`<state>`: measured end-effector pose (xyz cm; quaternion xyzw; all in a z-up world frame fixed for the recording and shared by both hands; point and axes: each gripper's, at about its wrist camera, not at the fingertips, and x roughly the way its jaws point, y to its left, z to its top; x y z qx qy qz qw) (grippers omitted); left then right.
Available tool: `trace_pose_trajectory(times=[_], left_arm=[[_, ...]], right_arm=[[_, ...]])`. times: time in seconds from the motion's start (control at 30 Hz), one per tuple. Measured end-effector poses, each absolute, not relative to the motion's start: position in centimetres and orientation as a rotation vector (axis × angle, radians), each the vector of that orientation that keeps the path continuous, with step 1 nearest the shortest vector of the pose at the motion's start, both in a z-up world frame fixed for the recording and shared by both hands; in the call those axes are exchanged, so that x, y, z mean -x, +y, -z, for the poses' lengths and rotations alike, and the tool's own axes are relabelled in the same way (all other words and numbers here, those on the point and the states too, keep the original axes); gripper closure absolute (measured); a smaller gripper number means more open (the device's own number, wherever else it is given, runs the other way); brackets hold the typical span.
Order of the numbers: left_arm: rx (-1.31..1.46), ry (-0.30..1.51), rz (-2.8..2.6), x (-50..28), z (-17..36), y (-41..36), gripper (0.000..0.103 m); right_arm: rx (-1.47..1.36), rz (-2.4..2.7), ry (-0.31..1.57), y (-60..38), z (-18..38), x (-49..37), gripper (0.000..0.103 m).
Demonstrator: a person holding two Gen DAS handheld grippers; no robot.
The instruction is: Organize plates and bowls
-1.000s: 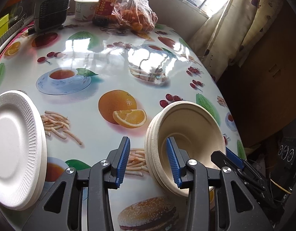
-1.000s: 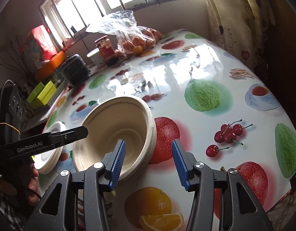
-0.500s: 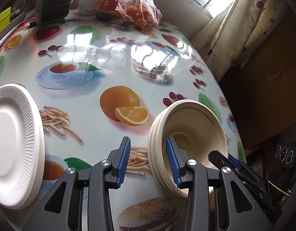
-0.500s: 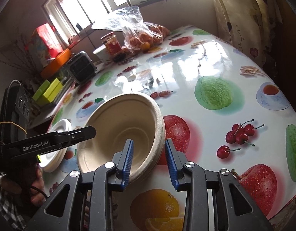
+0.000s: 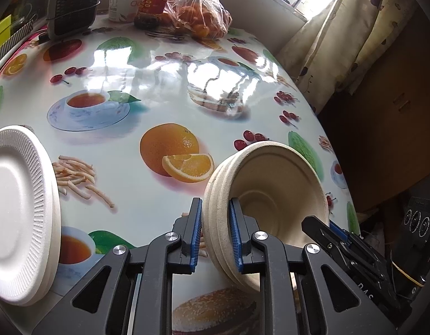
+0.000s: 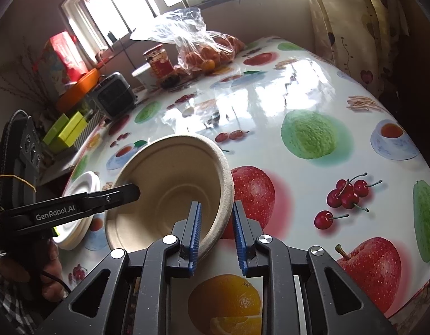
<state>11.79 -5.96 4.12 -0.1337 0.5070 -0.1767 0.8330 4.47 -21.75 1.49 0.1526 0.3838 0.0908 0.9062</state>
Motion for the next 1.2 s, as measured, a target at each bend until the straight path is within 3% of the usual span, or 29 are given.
trace_pose_trajectory(times=[0.57, 1.2], left_arm=[[0.286, 1.064, 0.365, -11.6, -4.7, -5.4, 0.083], [0.329, 1.0, 0.249, -10.4, -7.2, 0.2, 0.083]], right_arm=[[-0.297, -0.188, 0.785, -21.4, -2.0, -5.0, 0.082], [-0.219, -0.304, 0.769, -16.2, -4.4, -6.5, 0.082]])
